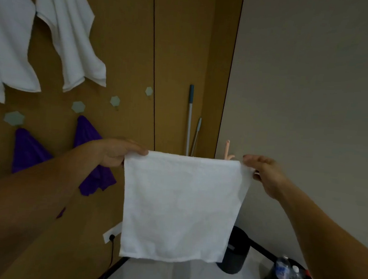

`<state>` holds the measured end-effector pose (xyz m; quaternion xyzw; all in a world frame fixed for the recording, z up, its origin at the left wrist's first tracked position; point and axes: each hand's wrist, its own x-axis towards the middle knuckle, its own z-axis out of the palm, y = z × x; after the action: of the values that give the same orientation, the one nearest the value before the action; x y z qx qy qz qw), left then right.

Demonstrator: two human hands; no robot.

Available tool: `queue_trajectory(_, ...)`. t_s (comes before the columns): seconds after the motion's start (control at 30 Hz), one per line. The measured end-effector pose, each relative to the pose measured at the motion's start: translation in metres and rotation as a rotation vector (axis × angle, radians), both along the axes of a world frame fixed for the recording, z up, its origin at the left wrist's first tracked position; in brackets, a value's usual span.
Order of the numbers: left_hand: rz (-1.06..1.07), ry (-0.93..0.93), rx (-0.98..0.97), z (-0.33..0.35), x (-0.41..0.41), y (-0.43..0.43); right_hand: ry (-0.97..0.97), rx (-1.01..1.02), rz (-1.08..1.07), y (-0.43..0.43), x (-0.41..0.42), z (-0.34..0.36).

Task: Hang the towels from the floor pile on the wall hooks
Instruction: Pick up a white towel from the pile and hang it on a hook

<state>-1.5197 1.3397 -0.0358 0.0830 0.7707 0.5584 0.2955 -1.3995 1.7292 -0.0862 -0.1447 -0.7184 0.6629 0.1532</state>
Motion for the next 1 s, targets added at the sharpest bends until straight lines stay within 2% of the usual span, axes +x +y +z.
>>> queue_trajectory(0.17, -0.016, 0.068, -0.16, 0.01, -0.041, -0.007, -0.091, 0.361, 0.084, -0.014, -0.057, 0.018)
queue_trajectory(0.3, 0.097, 0.281, -0.293, 0.018, -0.079, -0.006, -0.128, 0.69, 0.018, -0.02, -0.11, 0.035)
queue_trajectory(0.47, 0.211, 0.53, -0.393, 0.036, -0.121, -0.014, -0.137, 0.854, -0.037, -0.032, -0.167, 0.055)
queue_trajectory(0.6, 0.247, 0.721, -0.52, 0.055, -0.143, -0.018, -0.087, 0.711, -0.075, -0.042, -0.212, 0.071)
queue_trajectory(0.7, 0.37, 1.004, -0.531, 0.066, -0.154, -0.01, 0.021, 0.637, -0.149, -0.058, -0.248, 0.089)
queue_trajectory(0.77, 0.516, 1.106, -0.333, 0.074, -0.163, -0.005, 0.157, 0.616, -0.173, -0.071, -0.267, 0.1)
queue_trajectory(0.87, 0.661, 0.997, 0.069, 0.09, -0.178, 0.0, 0.347, 0.326, -0.121, -0.088, -0.297, 0.113)
queue_trajectory(1.0, 0.772, 0.932, 0.281, 0.107, -0.203, 0.01, 0.439, -0.062, -0.03, -0.113, -0.345, 0.14)
